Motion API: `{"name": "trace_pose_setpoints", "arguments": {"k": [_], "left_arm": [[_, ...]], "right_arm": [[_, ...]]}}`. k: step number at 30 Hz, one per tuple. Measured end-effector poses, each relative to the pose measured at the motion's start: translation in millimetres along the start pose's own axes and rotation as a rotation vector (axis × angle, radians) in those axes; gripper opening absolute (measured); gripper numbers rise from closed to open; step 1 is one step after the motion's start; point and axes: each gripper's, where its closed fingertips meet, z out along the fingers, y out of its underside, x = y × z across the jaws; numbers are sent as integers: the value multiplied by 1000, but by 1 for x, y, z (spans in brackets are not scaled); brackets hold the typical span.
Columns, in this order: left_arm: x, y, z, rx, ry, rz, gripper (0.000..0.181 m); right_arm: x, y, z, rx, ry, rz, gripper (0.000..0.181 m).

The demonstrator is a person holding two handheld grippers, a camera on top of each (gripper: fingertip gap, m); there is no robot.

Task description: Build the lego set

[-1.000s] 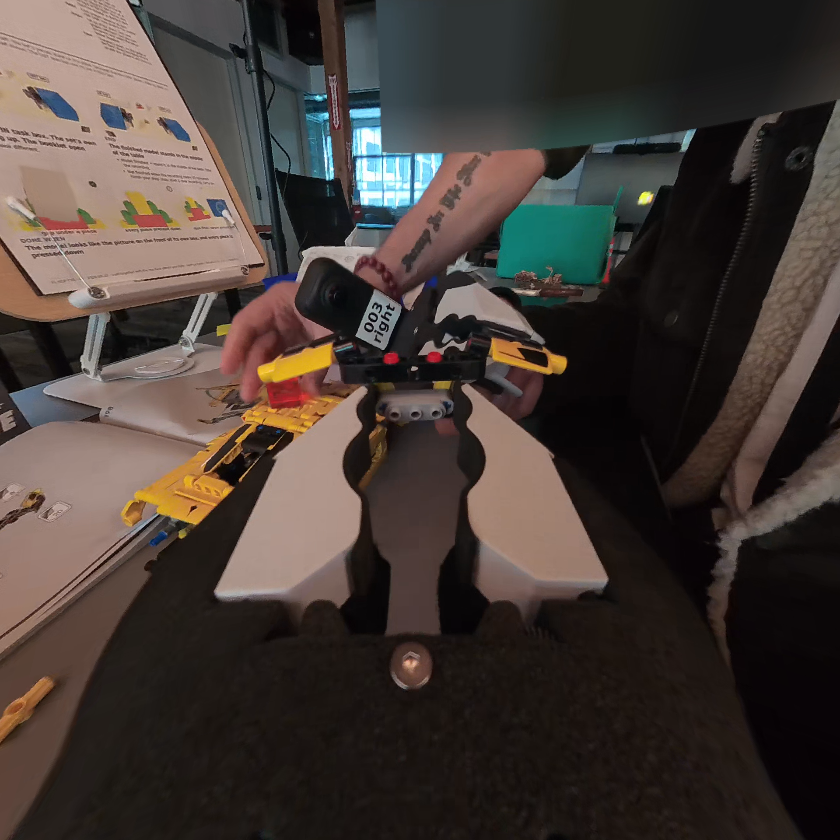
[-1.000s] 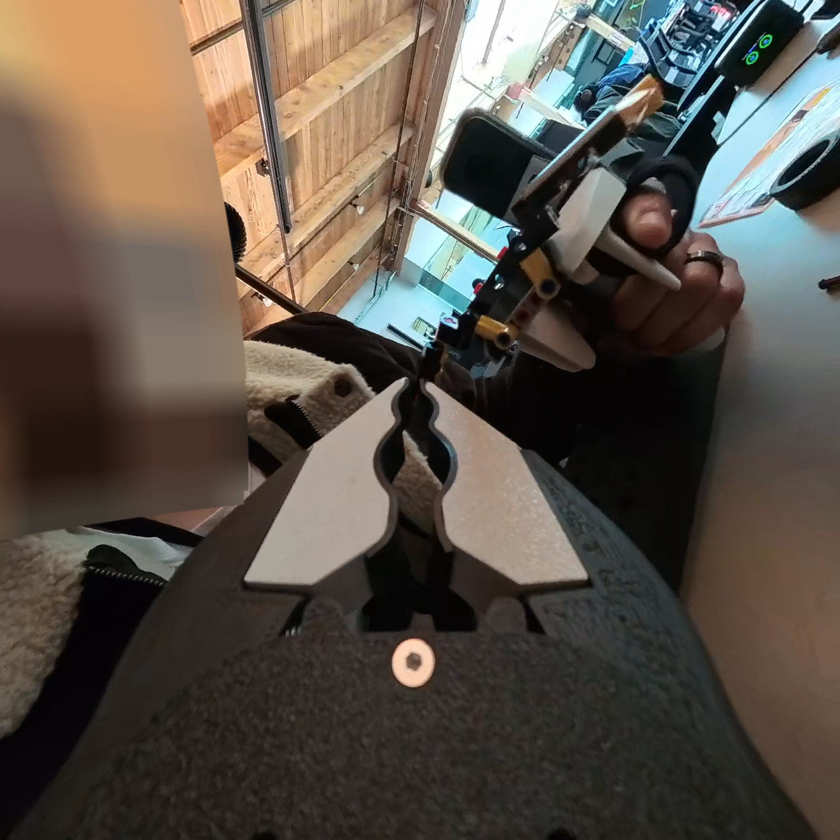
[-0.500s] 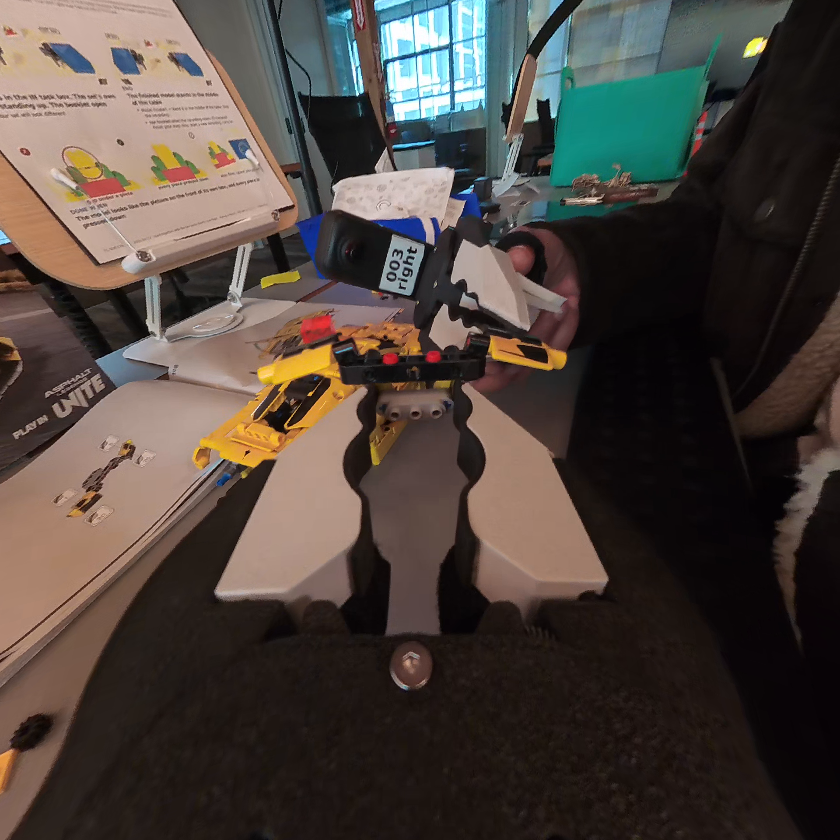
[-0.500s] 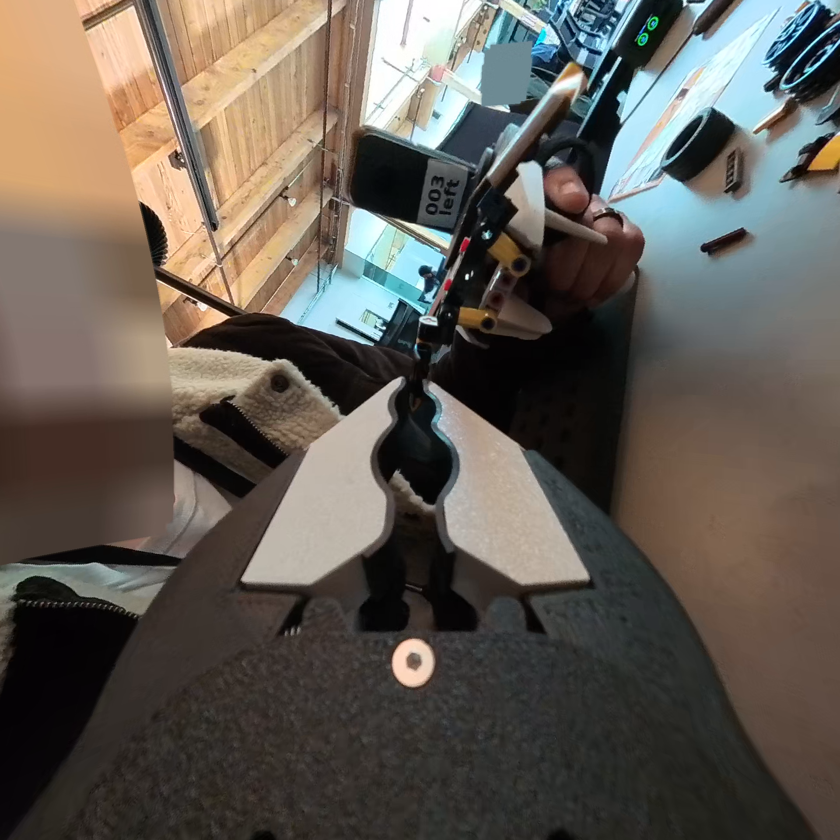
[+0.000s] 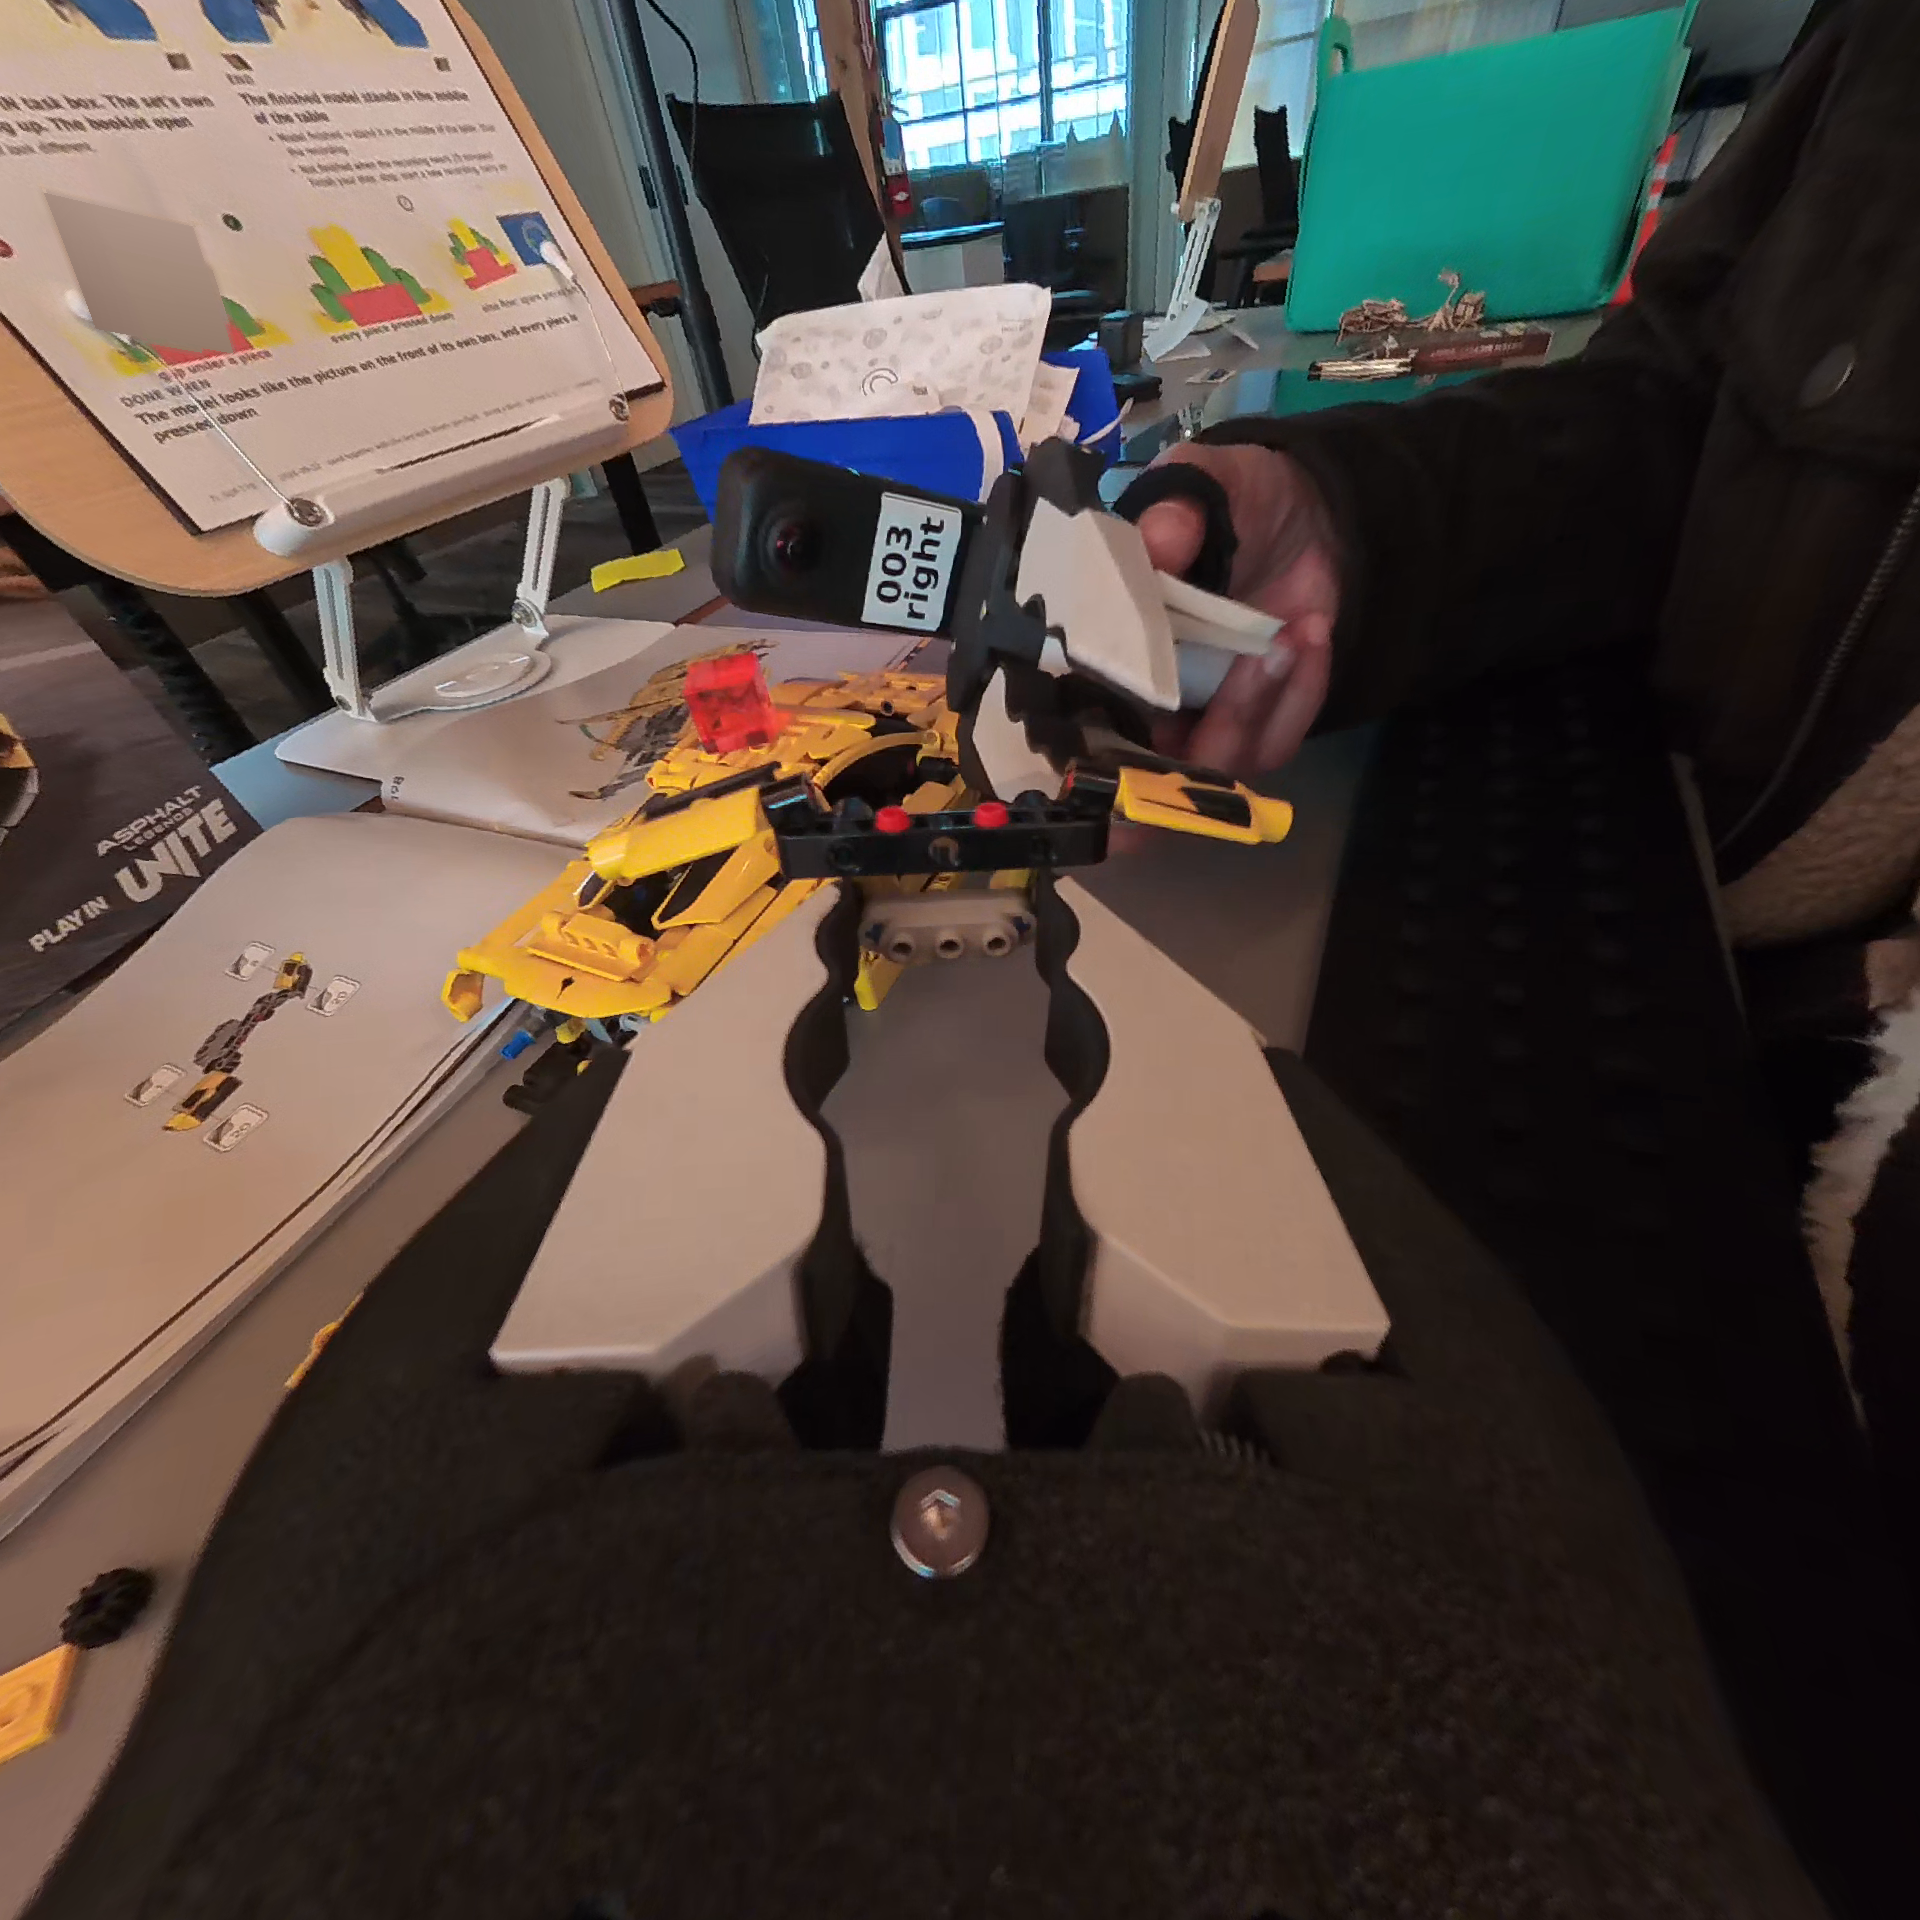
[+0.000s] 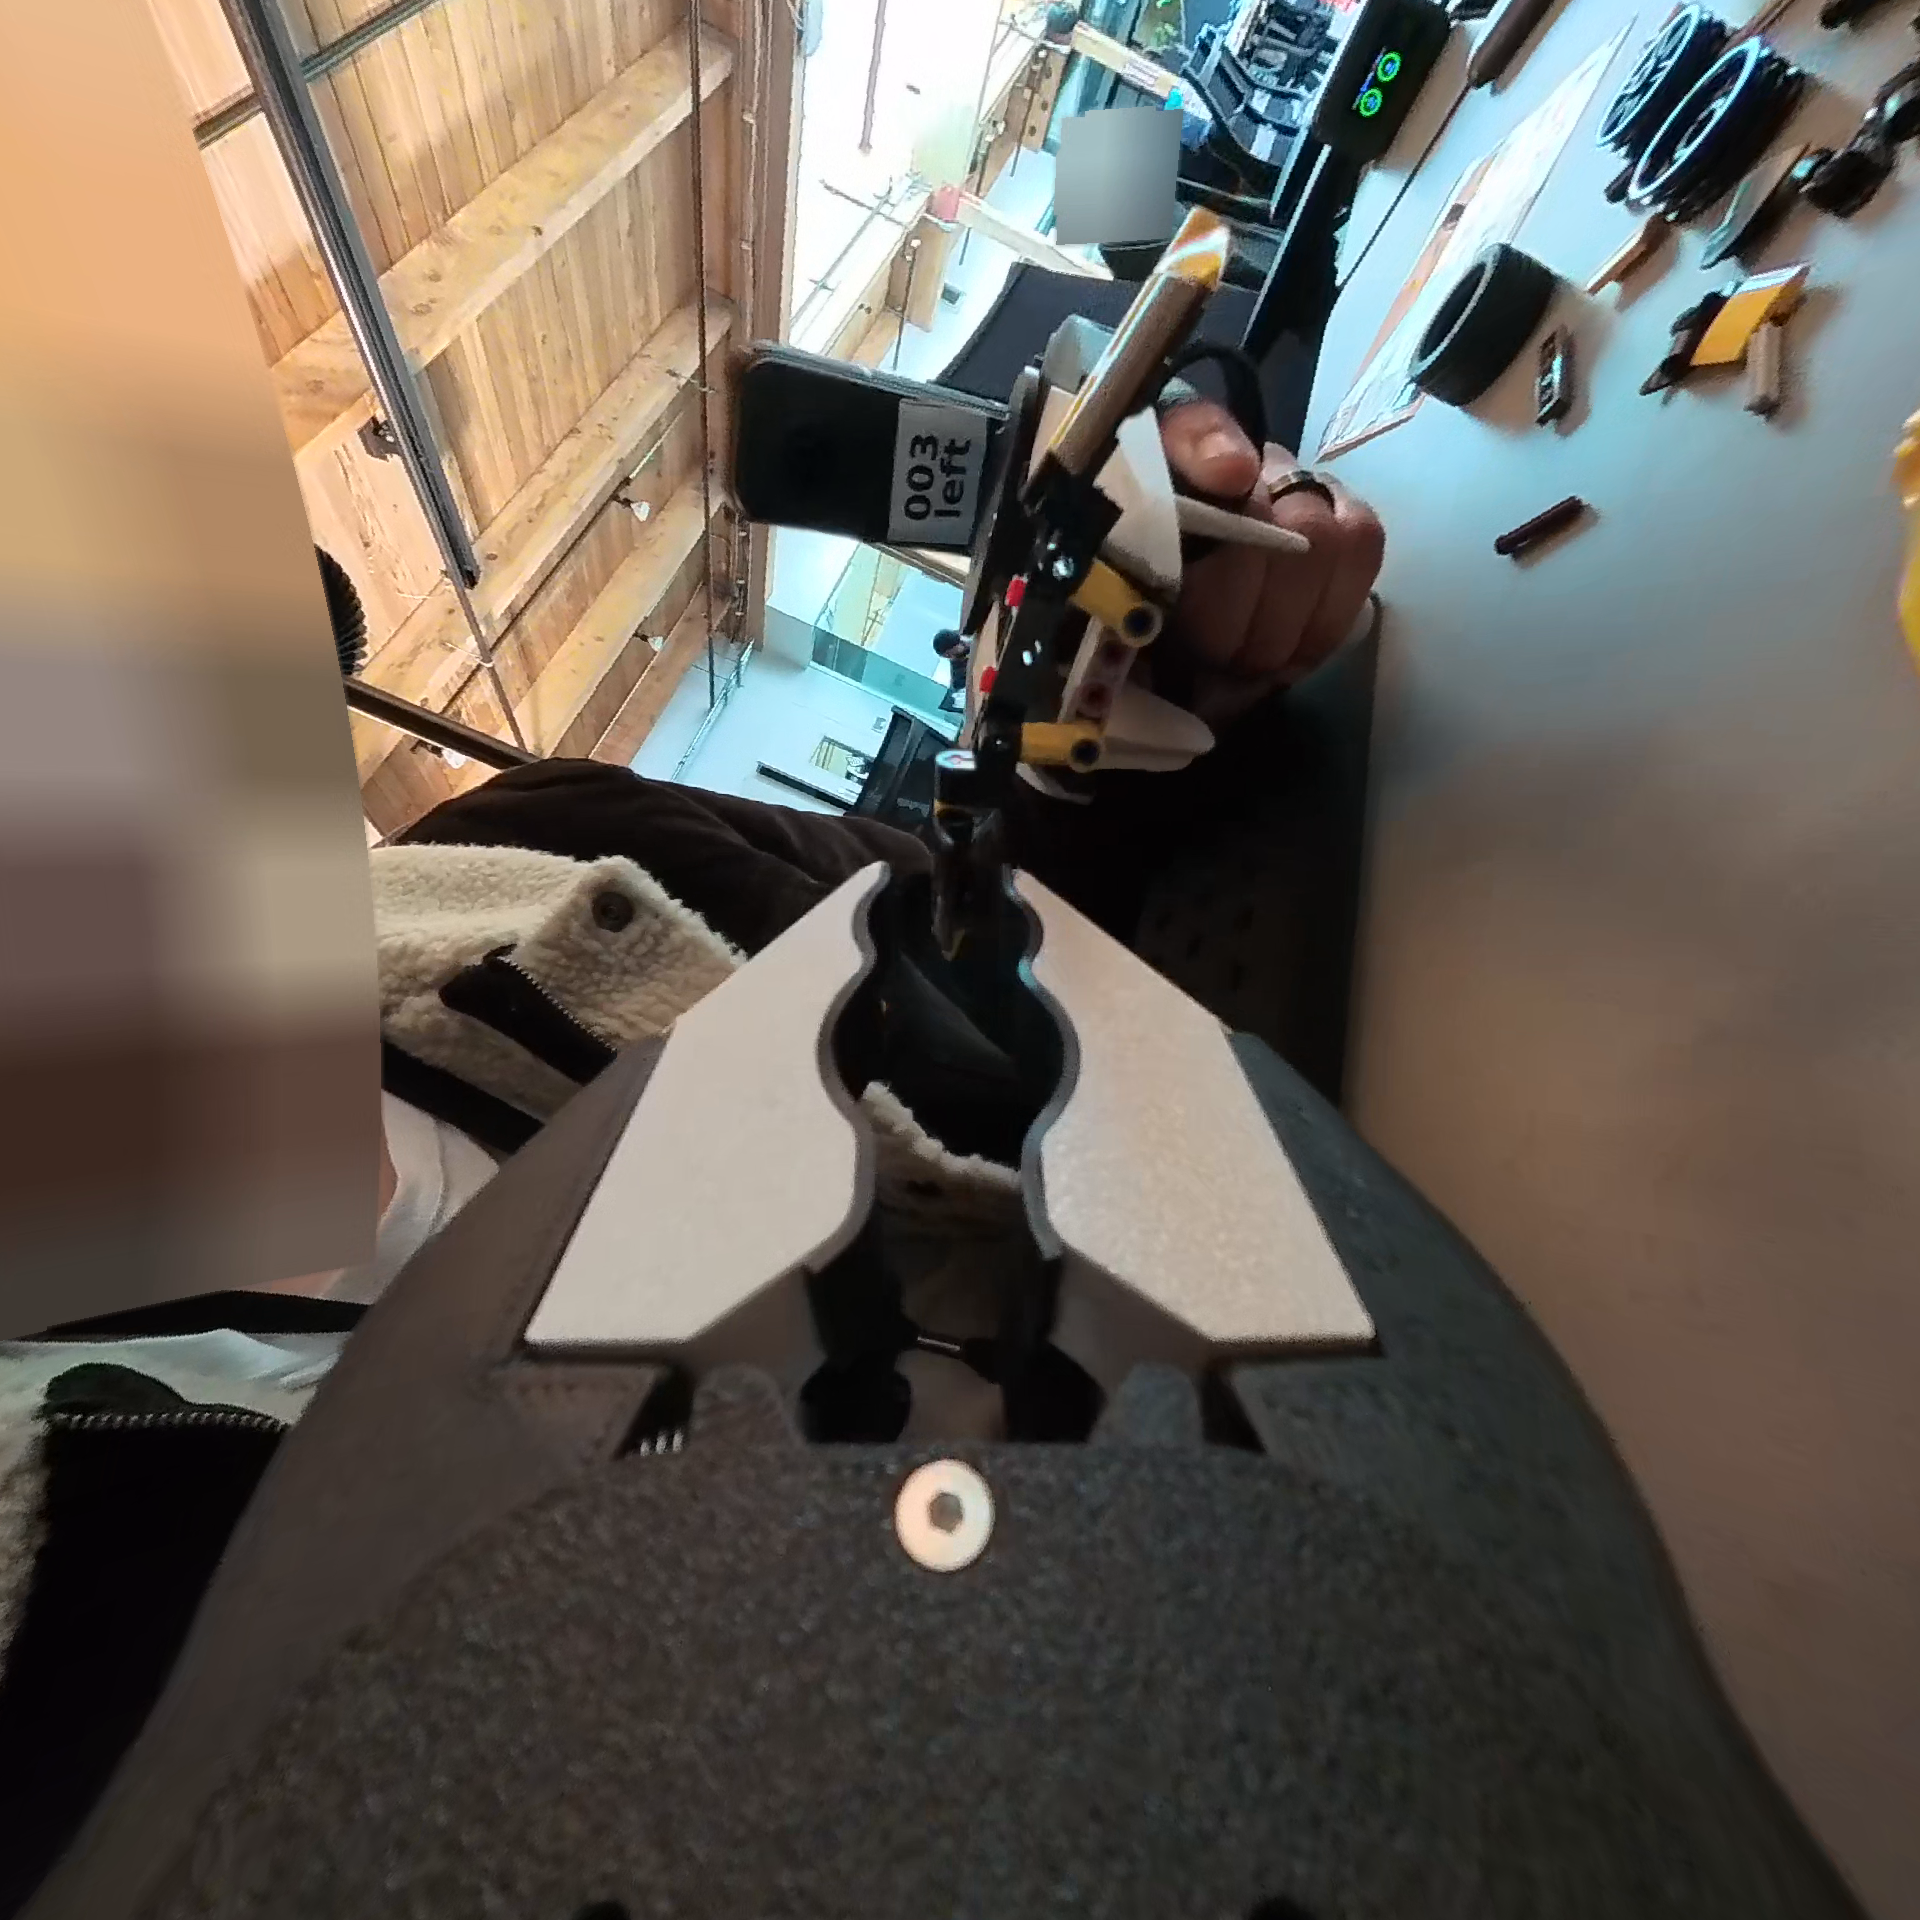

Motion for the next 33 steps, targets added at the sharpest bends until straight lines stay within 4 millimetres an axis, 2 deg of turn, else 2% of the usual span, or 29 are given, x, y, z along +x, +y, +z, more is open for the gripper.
{"name": "trace_pose_setpoints", "arguments": {"k": [5, 10, 14, 17, 19, 23, 27, 31, 33], "left_arm": [[5, 1, 3, -5, 24, 3, 33], [8, 1, 4, -2, 42, 1, 33], [8, 4, 5, -20, 40, -8, 33], [9, 4, 4, -22, 57, -38, 33], [15, 8, 4, -40, 109, -65, 33], [22, 22, 5, -117, 146, -29, 33], [19, 33, 1, -178, 132, -19, 33], [14, 56, -2, -315, 93, -69, 33], [15, 64, -1, -357, 81, -47, 33]], "right_arm": [[-2, 1, 2, 4, -15, 0, 1], [-7, 4, 4, -23, -43, -8, 0], [-3, 5, 3, -36, -4, -29, 0], [-2, 3, 3, -39, 40, -130, 2], [3, 1, 2, -52, 118, -221, 12], [18, -4, -4, -89, 343, -505, 23], [15, -15, -4, -56, 472, -776, 25], [26, -2, 4, -148, 549, -777, 37], [41, 6, 3, -215, 626, -742, 38]]}}
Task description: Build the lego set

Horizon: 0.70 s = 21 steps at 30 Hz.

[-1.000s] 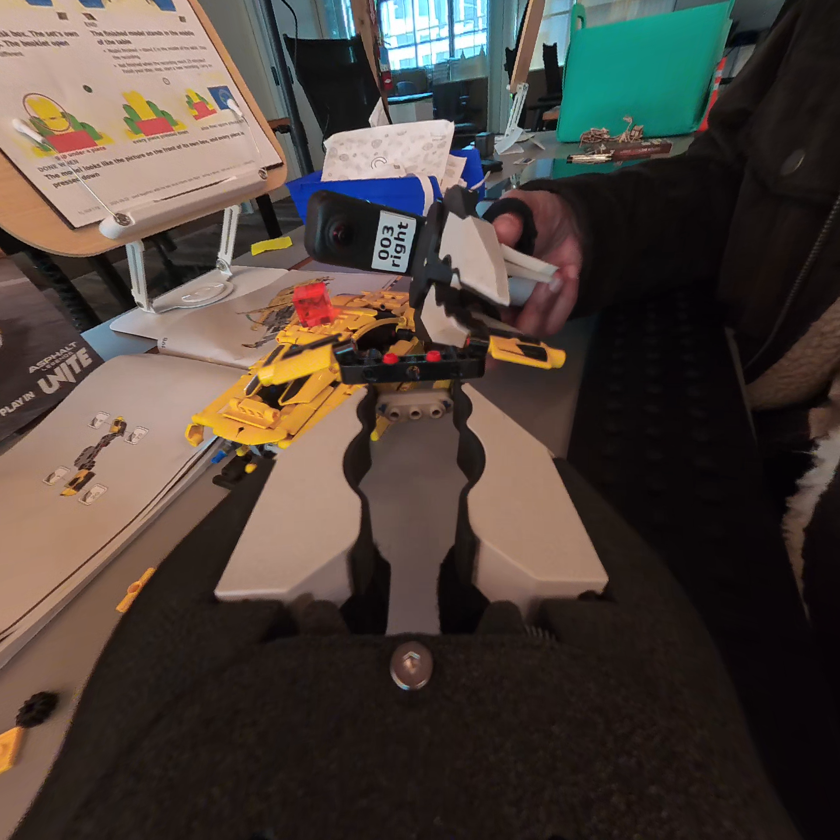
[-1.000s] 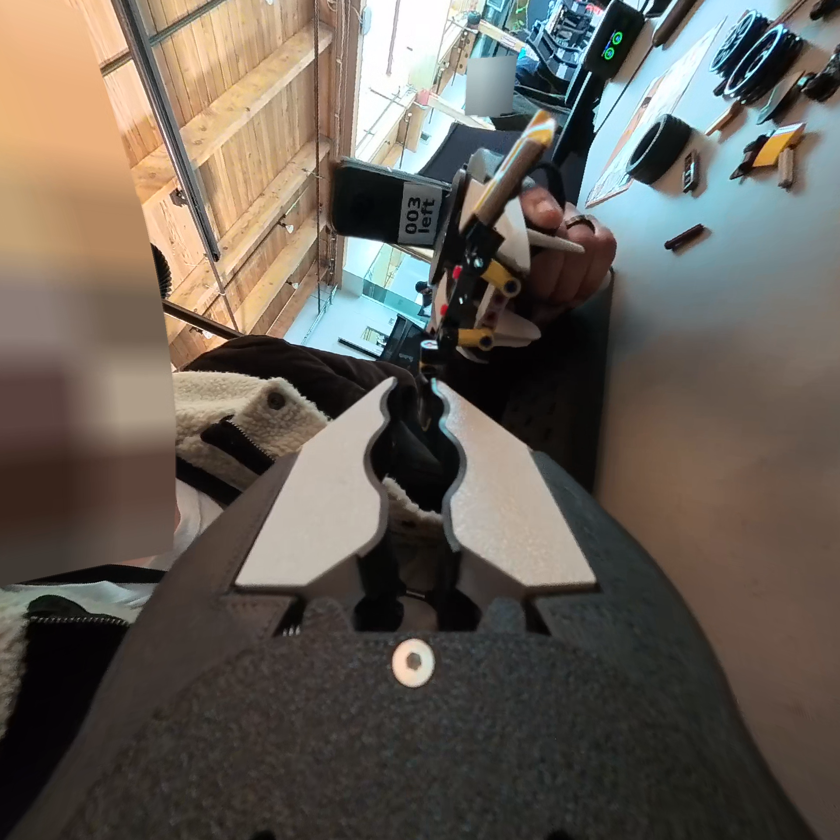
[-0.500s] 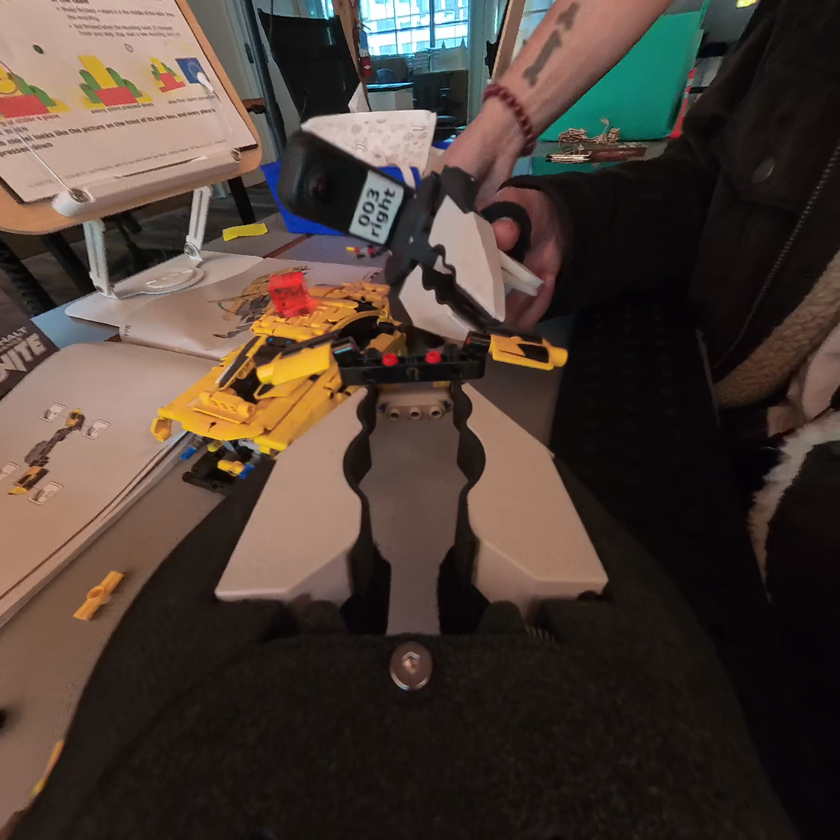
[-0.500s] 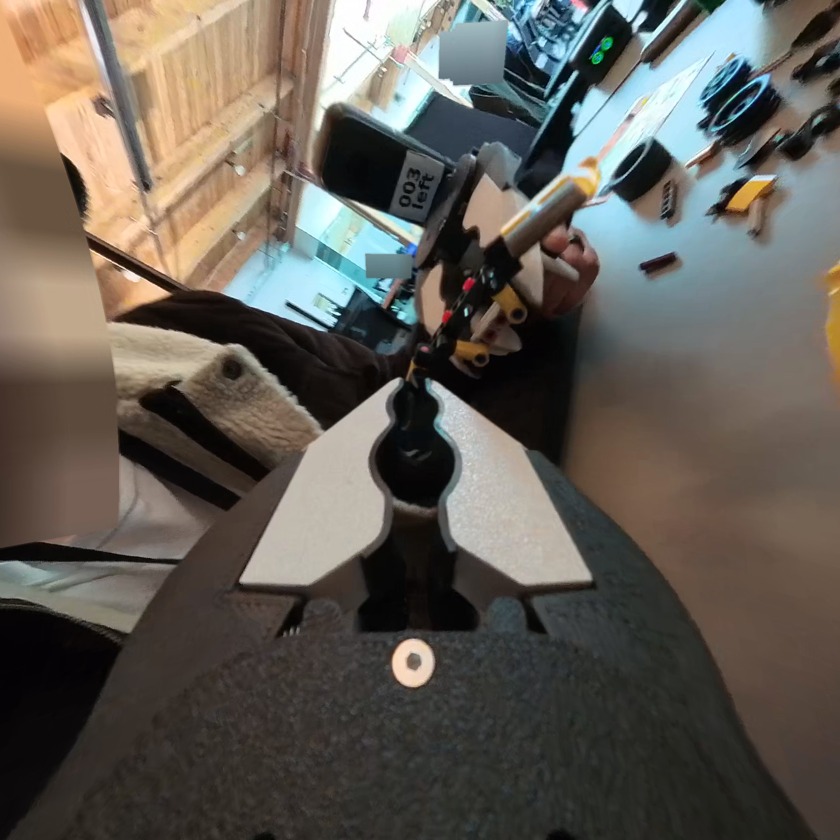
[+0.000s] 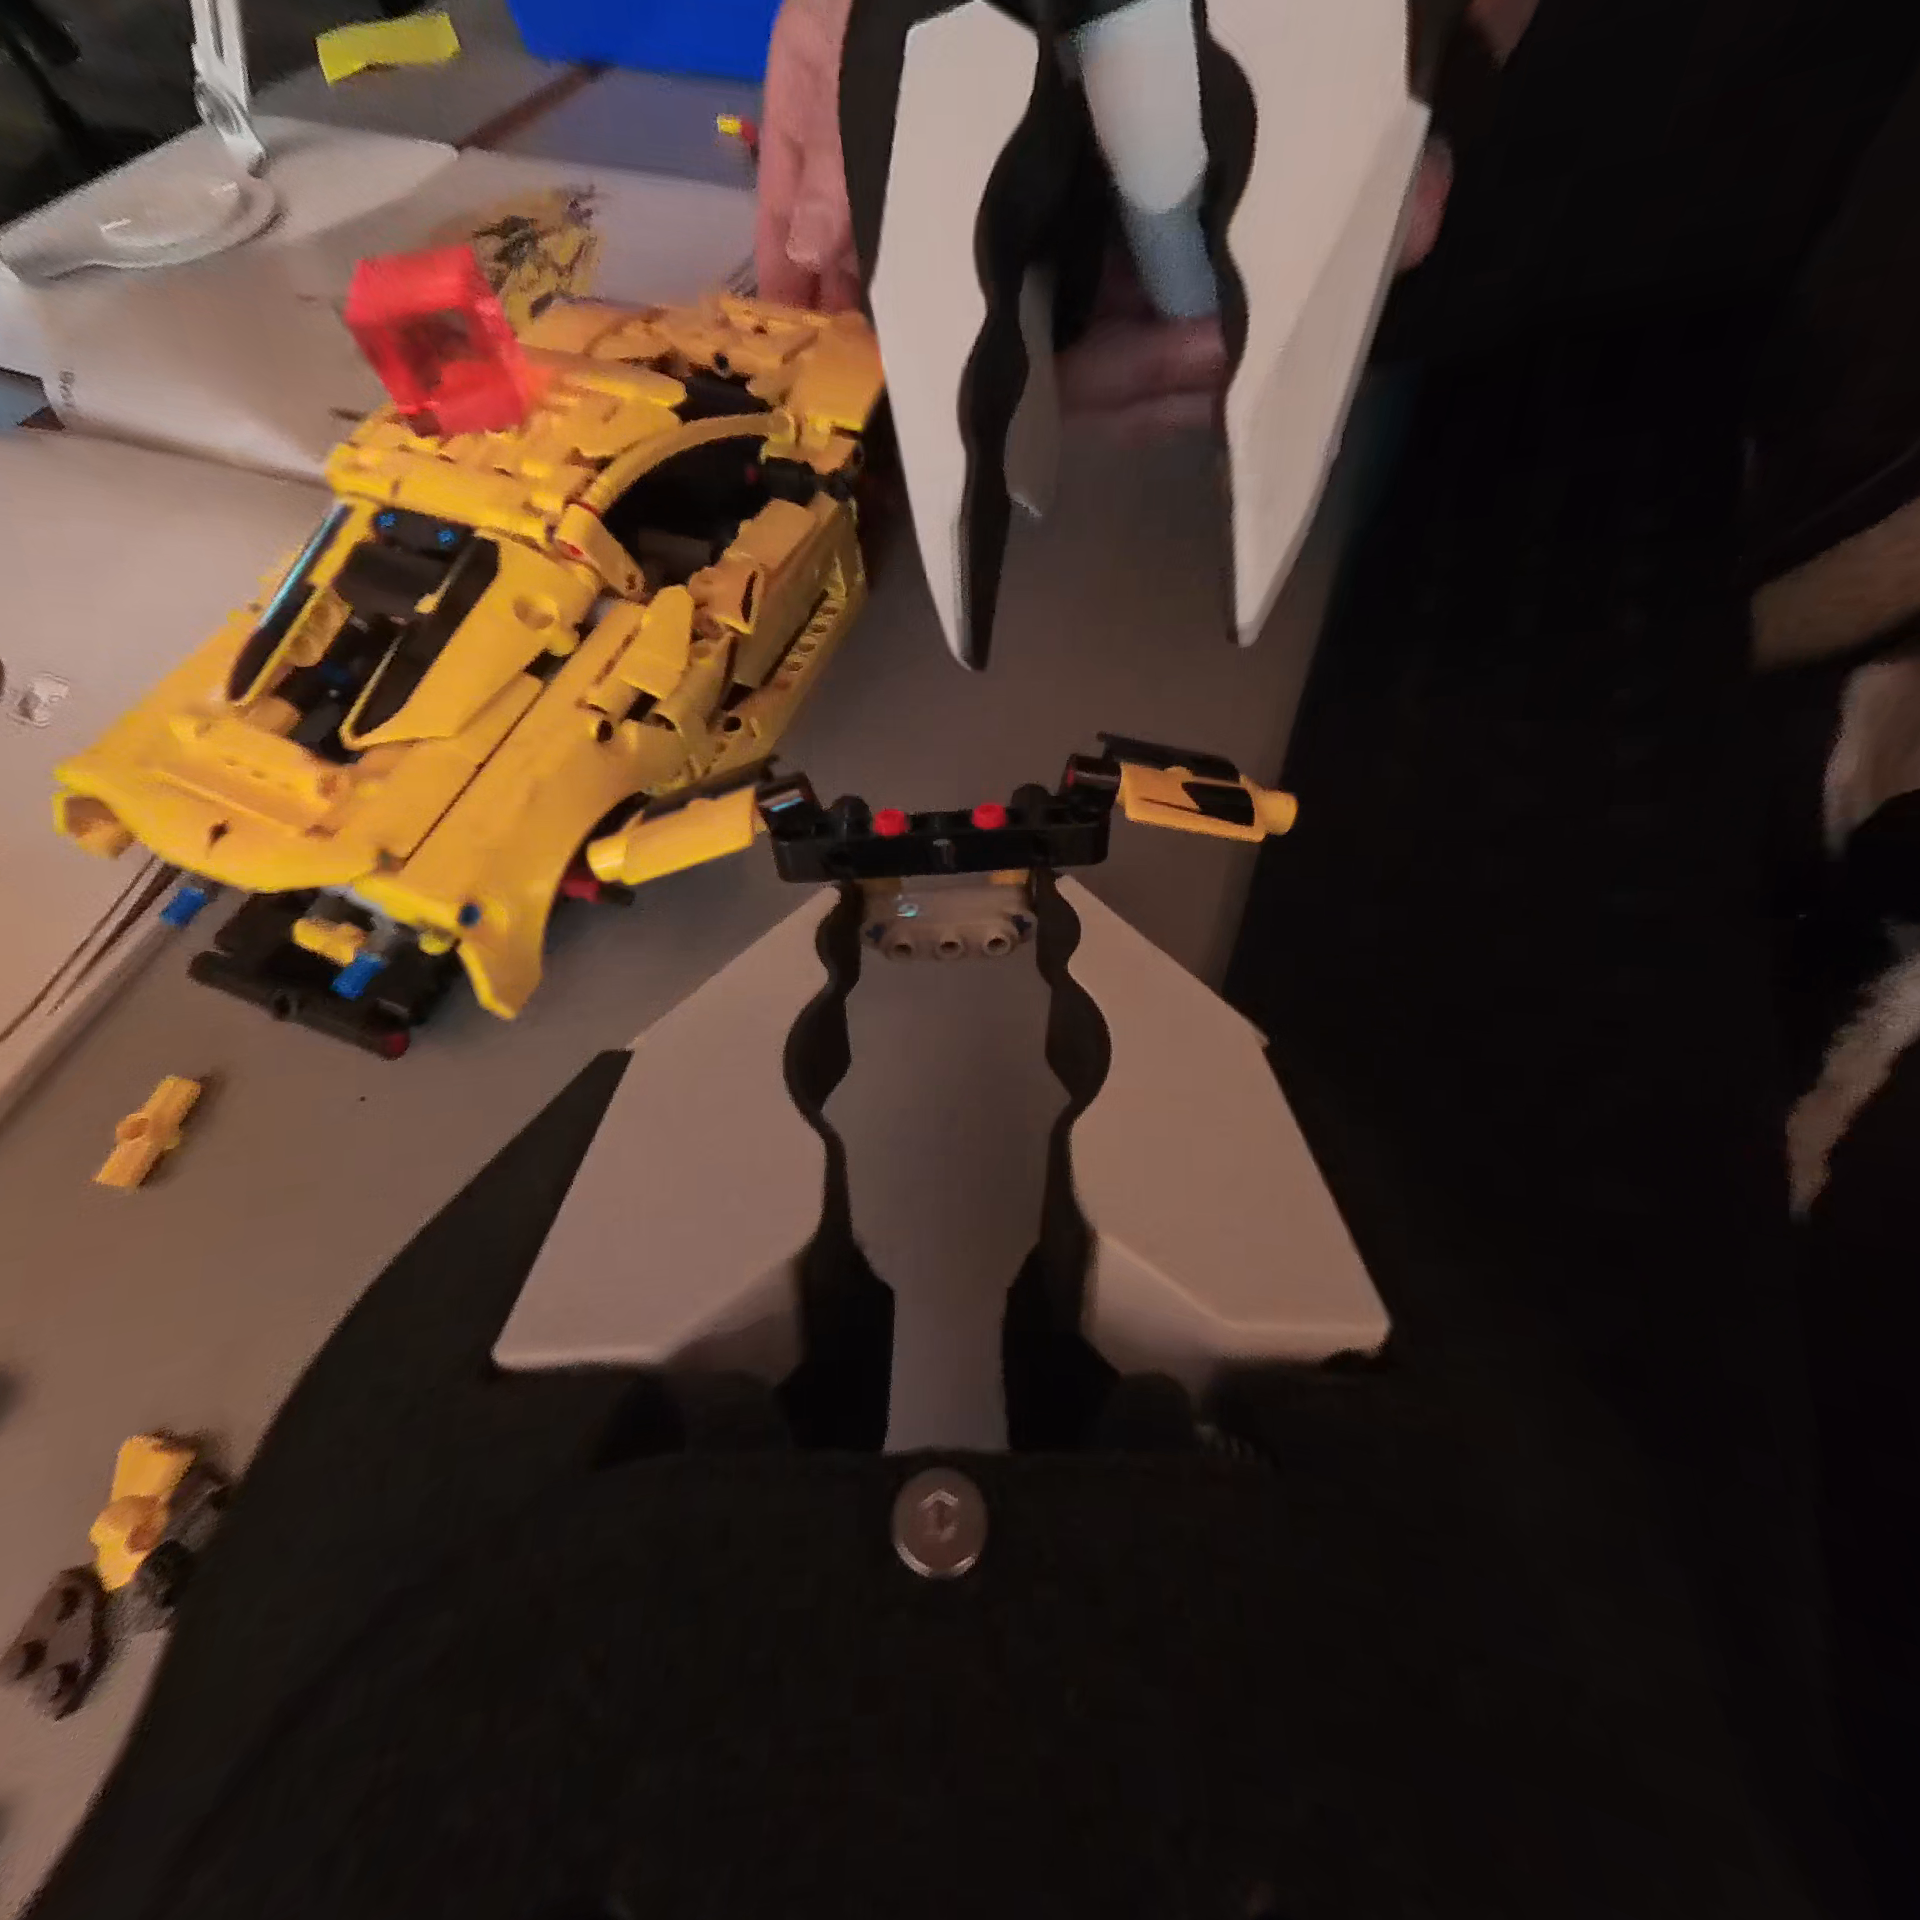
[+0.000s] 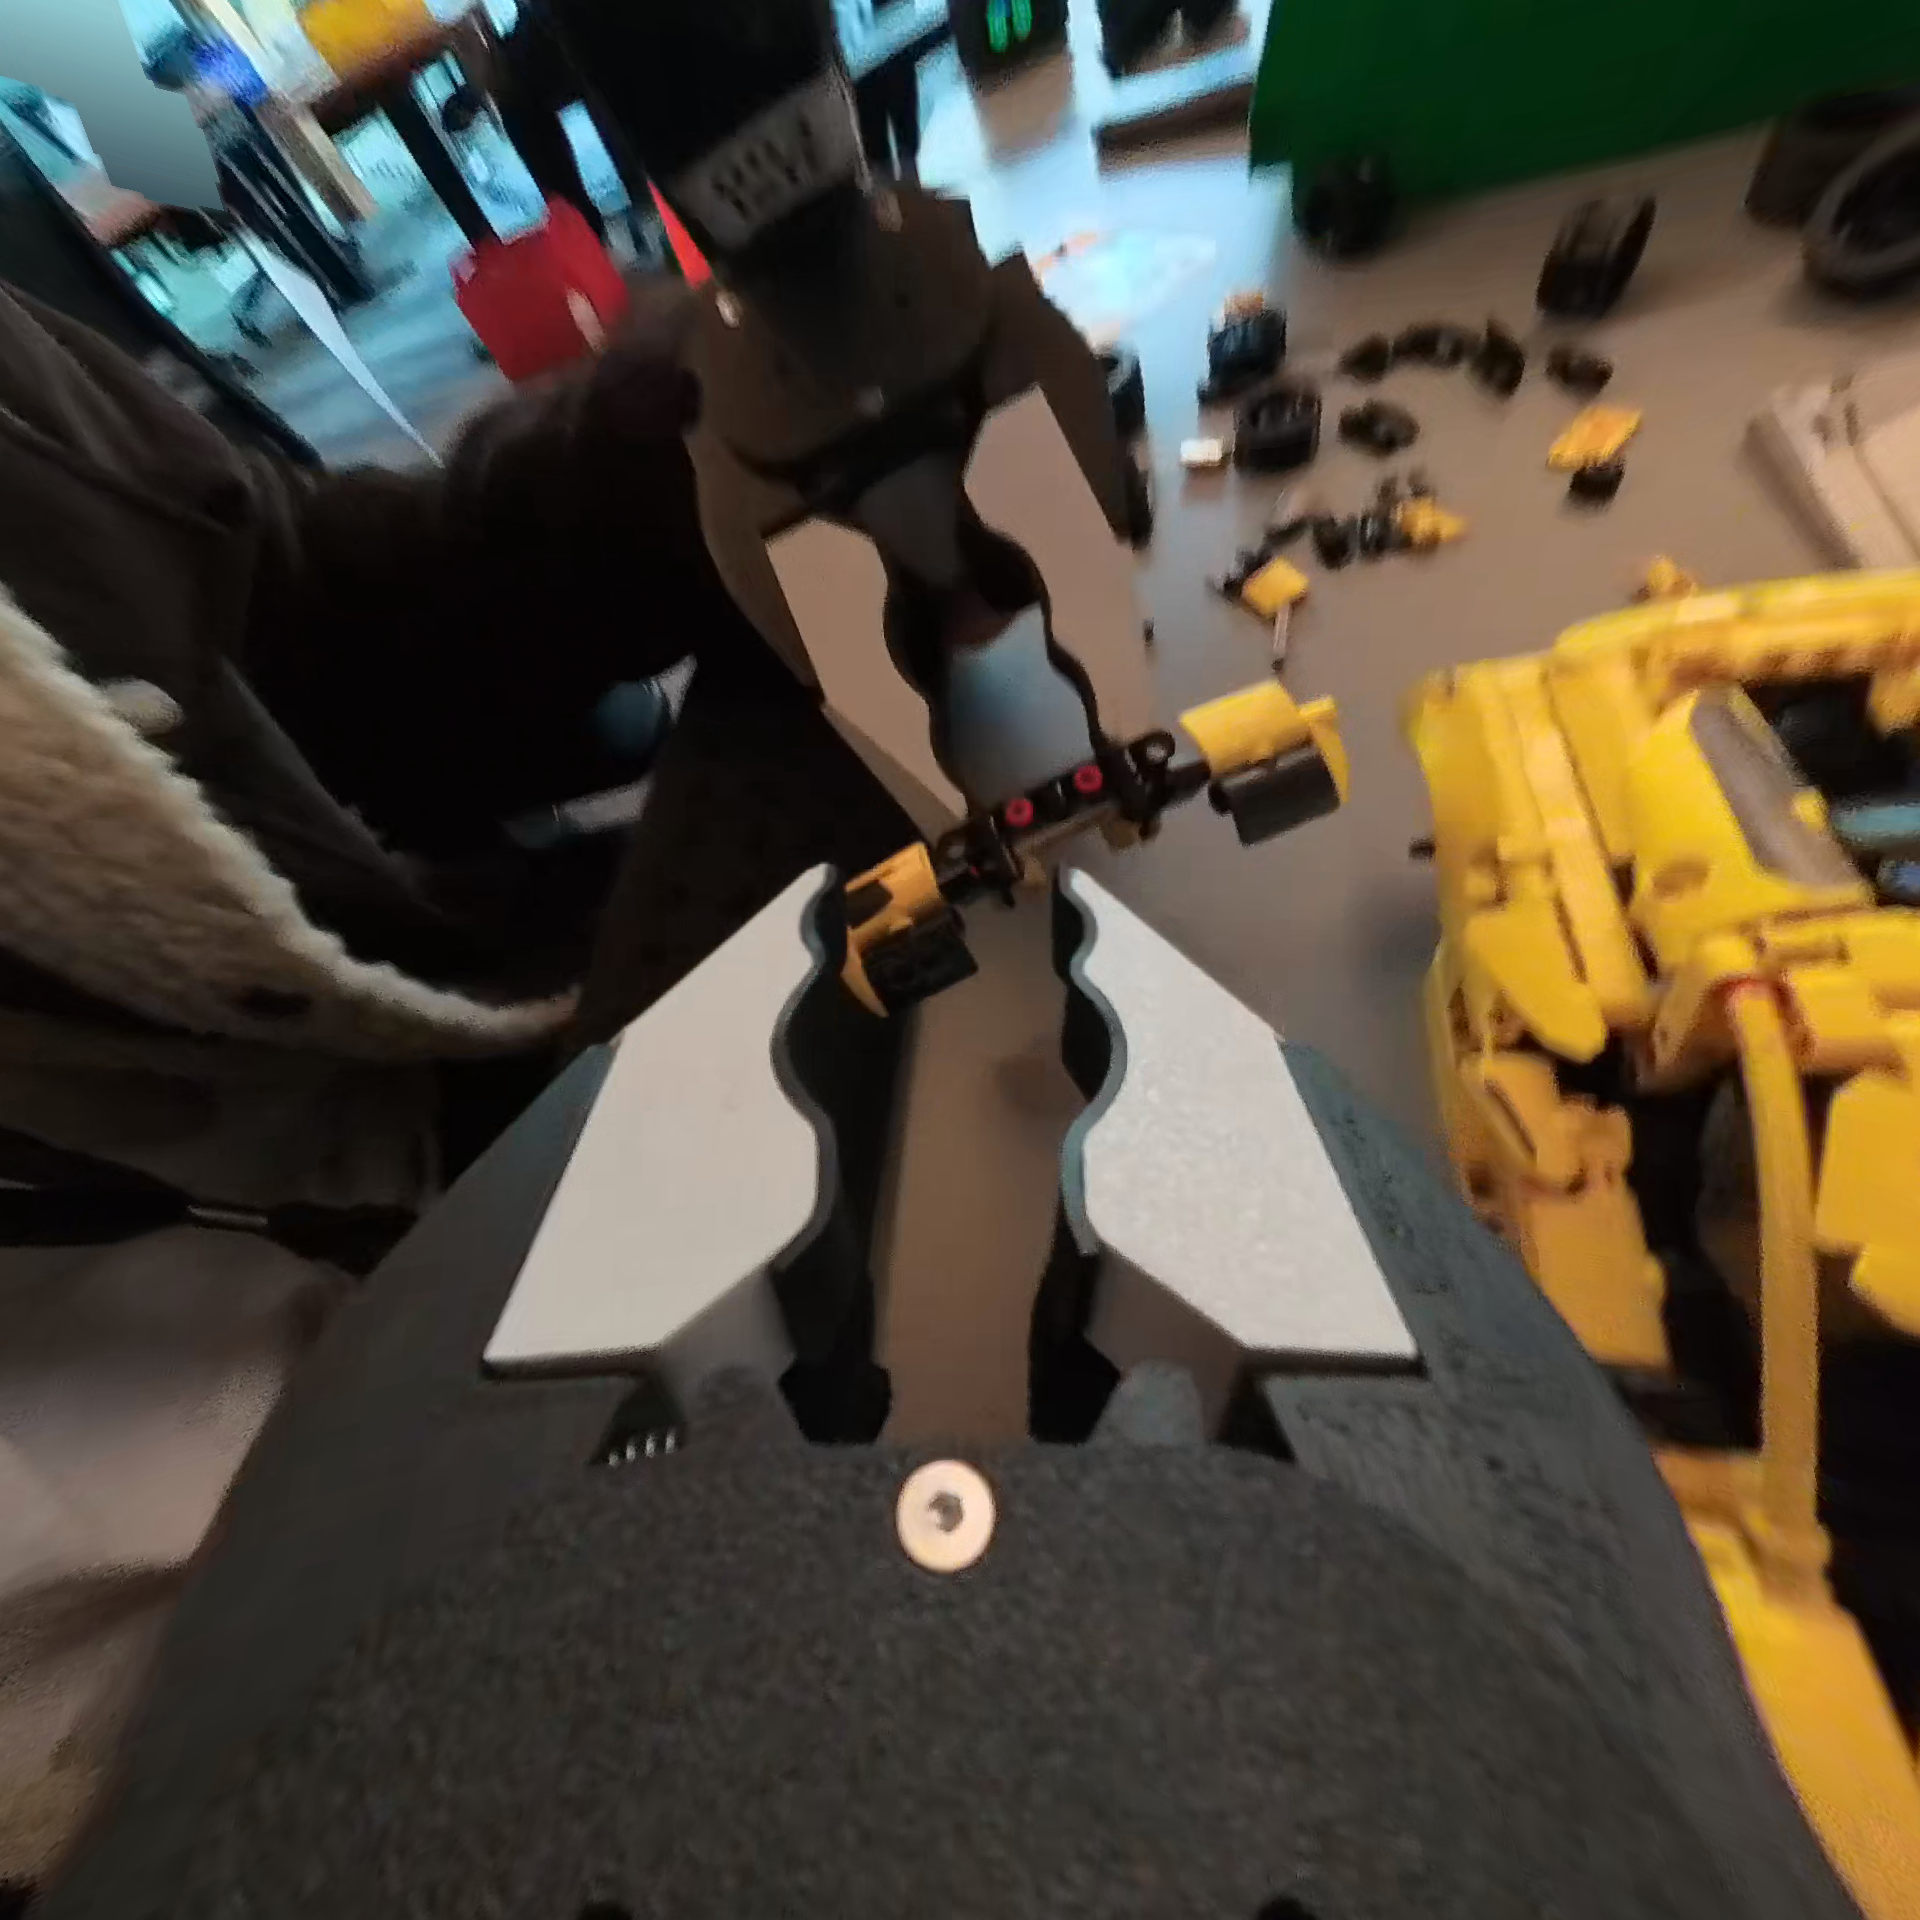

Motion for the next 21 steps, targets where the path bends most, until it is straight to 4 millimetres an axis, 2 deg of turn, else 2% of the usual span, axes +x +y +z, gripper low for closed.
{"name": "trace_pose_setpoints", "arguments": {"k": [3, 6, 9, 13, 21], "left_arm": [[3, 3, 3, -16, -9, 49, 33], [6, 0, 4, -9, -28, 108, 33], [7, -6, 5, -4, -69, 132, 33], [5, -11, 8, -29, -147, 91, 33], [7, -4, 12, -119, -296, 63, 35]], "right_arm": [[6, 14, 7, -40, 20, 39, 37], [7, 7, 9, 5, -5, 162, 31], [17, 2, 11, 9, 64, 227, 26], [16, 1, 18, -22, 121, 237, 16], [21, 18, 16, -168, 239, 210, 7]]}}
